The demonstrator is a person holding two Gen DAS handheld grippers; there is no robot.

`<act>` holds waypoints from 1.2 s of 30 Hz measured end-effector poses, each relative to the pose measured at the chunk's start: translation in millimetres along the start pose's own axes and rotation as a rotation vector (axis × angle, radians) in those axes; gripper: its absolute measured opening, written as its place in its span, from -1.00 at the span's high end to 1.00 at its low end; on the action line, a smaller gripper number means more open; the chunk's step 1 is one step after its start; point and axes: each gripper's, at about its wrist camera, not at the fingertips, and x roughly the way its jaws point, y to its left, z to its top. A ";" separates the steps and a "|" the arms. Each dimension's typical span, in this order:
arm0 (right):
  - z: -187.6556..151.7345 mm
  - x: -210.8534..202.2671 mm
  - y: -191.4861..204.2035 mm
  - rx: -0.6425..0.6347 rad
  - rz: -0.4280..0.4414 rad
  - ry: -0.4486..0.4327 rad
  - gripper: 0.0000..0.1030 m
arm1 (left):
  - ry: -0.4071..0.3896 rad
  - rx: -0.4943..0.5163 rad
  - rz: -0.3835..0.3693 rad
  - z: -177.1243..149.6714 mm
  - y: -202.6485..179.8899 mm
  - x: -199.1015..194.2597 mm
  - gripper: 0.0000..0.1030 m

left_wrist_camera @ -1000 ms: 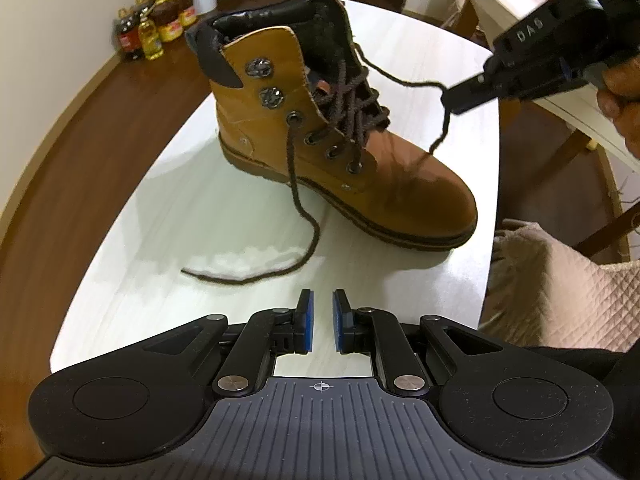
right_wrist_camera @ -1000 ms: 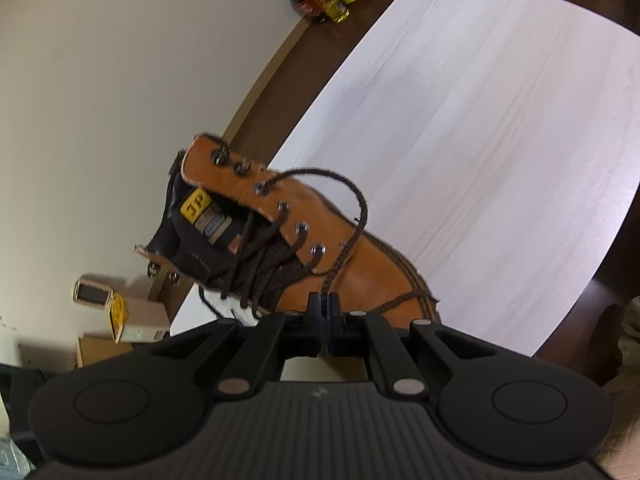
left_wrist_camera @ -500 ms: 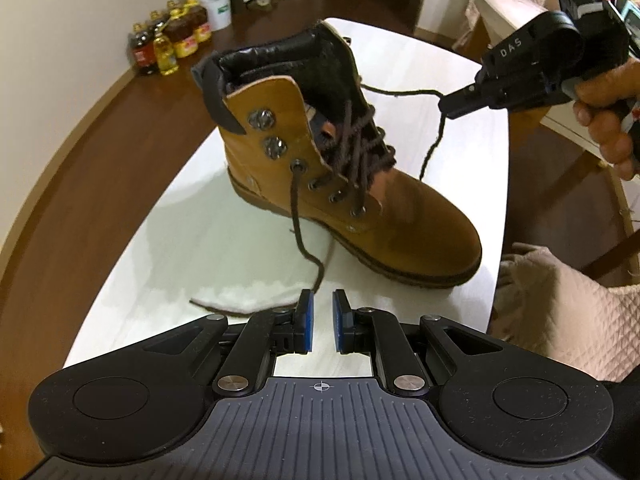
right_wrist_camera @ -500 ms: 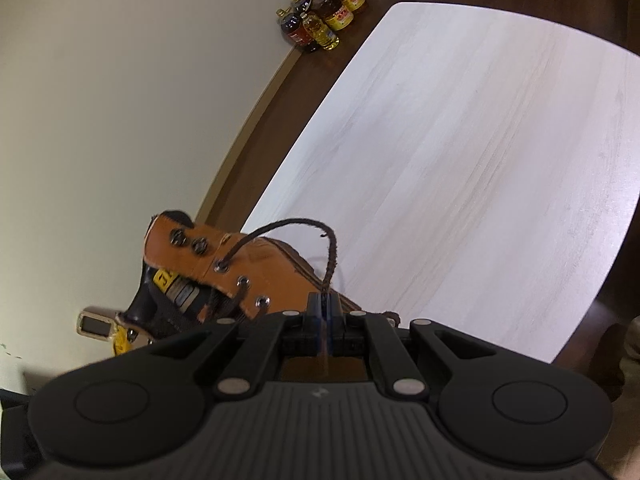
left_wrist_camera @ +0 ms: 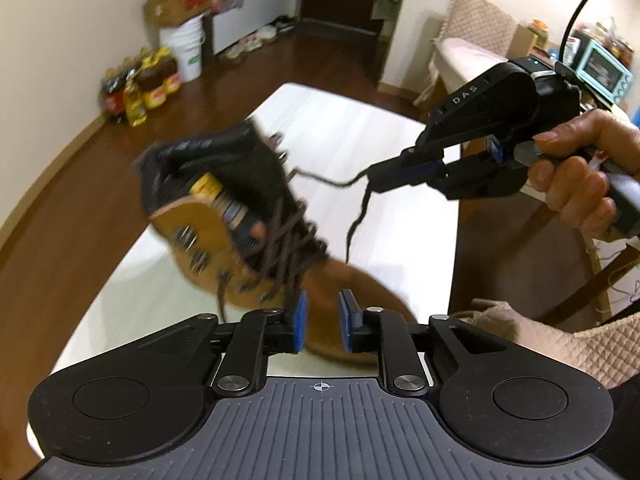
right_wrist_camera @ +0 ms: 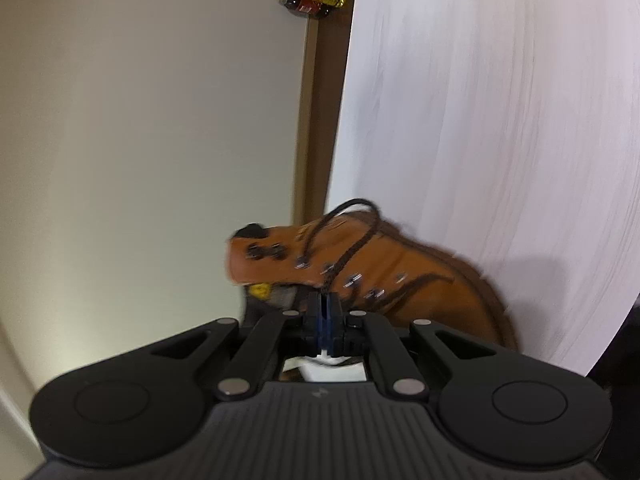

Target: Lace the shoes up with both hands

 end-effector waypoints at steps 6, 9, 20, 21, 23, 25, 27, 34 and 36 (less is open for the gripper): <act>-6.1 -10.0 2.1 0.058 0.056 0.011 0.95 | -0.020 0.058 -0.024 14.8 -15.1 19.2 0.51; -6.9 -16.7 5.8 0.064 0.062 0.006 0.95 | -0.025 0.088 -0.038 19.8 -21.3 24.5 0.51; -15.5 -17.4 10.6 0.073 0.095 0.088 0.94 | -0.065 0.165 -0.085 27.4 -29.0 44.8 0.71; -15.4 -17.5 11.6 0.071 0.099 0.089 0.94 | -0.067 0.176 -0.099 26.7 -29.5 43.5 0.92; -15.1 -18.8 13.2 0.067 0.099 0.086 0.94 | -0.061 0.182 -0.103 24.4 -29.3 40.6 0.92; -13.6 -22.3 14.1 0.059 0.087 0.077 0.94 | -0.050 0.182 -0.108 21.1 -27.6 37.6 0.94; -12.4 -24.3 12.6 0.053 0.070 0.067 0.94 | -0.043 0.162 -0.112 18.0 -23.2 34.5 0.94; -13.7 -18.4 6.6 0.035 0.035 0.057 0.94 | -0.016 0.067 -0.134 17.4 -2.5 31.9 0.94; -14.1 -17.9 4.3 0.035 0.033 0.044 0.94 | -0.013 0.059 -0.130 16.6 -0.6 30.2 0.93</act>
